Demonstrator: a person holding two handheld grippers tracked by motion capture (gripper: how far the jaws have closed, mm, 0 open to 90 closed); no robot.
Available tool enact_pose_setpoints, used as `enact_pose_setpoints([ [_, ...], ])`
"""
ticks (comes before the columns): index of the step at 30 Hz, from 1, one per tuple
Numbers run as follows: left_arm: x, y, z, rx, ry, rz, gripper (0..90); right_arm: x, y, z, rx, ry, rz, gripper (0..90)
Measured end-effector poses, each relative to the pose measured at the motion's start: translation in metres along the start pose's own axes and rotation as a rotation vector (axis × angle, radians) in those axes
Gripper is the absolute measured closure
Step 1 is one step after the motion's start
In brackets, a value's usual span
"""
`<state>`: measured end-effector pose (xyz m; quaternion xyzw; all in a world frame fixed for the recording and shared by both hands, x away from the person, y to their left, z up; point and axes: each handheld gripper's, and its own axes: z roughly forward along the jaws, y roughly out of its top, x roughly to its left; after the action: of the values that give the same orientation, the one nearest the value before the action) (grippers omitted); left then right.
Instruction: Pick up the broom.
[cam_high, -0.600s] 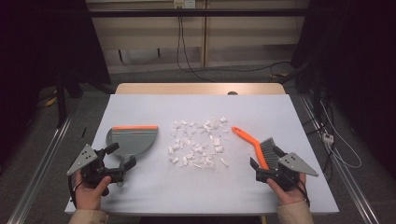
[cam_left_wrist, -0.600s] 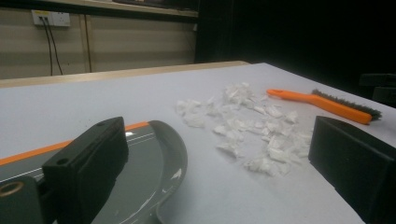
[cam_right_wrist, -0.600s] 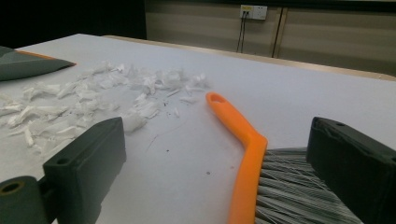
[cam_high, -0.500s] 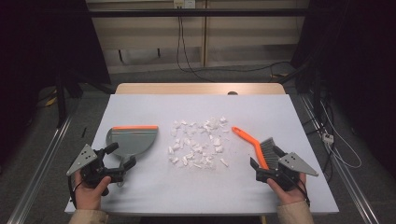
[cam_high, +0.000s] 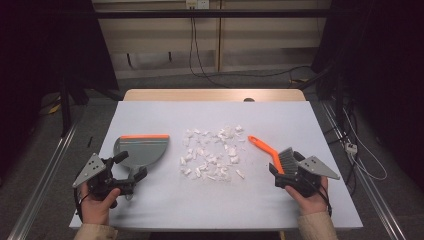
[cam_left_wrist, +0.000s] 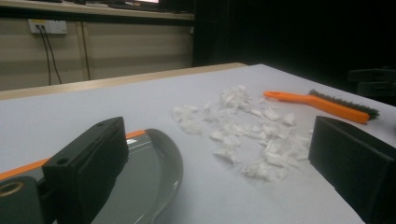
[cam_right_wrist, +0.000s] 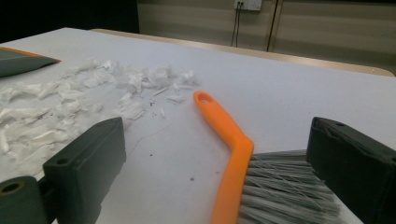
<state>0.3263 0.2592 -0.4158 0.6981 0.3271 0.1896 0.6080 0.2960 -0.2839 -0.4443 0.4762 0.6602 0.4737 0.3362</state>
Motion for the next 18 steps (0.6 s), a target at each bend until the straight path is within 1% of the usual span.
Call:
enact_pose_setpoints([
  [3, 0.0, 0.0, 0.001, -0.001, -0.005, -0.002, 4.5, -0.002, 0.005, 0.008, 0.025, -0.003, -0.011, 5.6],
  [5, 0.0, 0.0, 0.001, 0.007, -0.006, 0.004, 4.5, -0.004, 0.007, 0.015, 0.038, 0.0, -0.014, 6.2],
  [8, -0.001, 0.0, 0.002, 0.01, -0.02, 0.01, 4.5, -0.007, 0.011, 0.024, 0.066, -0.002, -0.024, 10.3],
  [10, -0.001, 0.0, 0.002, 0.011, -0.025, 0.01, 4.5, -0.007, 0.013, 0.028, 0.077, 0.003, -0.018, 10.7],
  [11, -0.001, -0.001, 0.002, 0.008, -0.027, 0.012, 4.5, -0.007, 0.014, 0.031, 0.08, 0.008, -0.01, 11.2],
  [12, 0.0, -0.001, 0.003, 0.011, -0.026, 0.01, 4.5, -0.008, 0.016, 0.037, 0.095, 0.005, -0.009, 13.0],
  [14, 0.0, -0.001, 0.003, 0.011, -0.031, 0.012, 4.5, -0.01, 0.018, 0.043, 0.114, -0.002, -0.018, 16.2],
  [15, 0.0, -0.001, 0.004, 0.012, -0.032, 0.011, 4.5, -0.01, 0.018, 0.043, 0.114, -0.002, -0.018, 16.2],
  [16, 0.0, -0.001, 0.004, 0.011, -0.033, 0.012, 4.5, -0.011, 0.019, 0.045, 0.131, -0.001, -0.018, 18.3],
  [18, 0.0, -0.002, 0.004, 0.01, -0.033, 0.011, 4.5, -0.015, 0.019, 0.051, 0.162, -0.013, -0.018, 19.8],
])
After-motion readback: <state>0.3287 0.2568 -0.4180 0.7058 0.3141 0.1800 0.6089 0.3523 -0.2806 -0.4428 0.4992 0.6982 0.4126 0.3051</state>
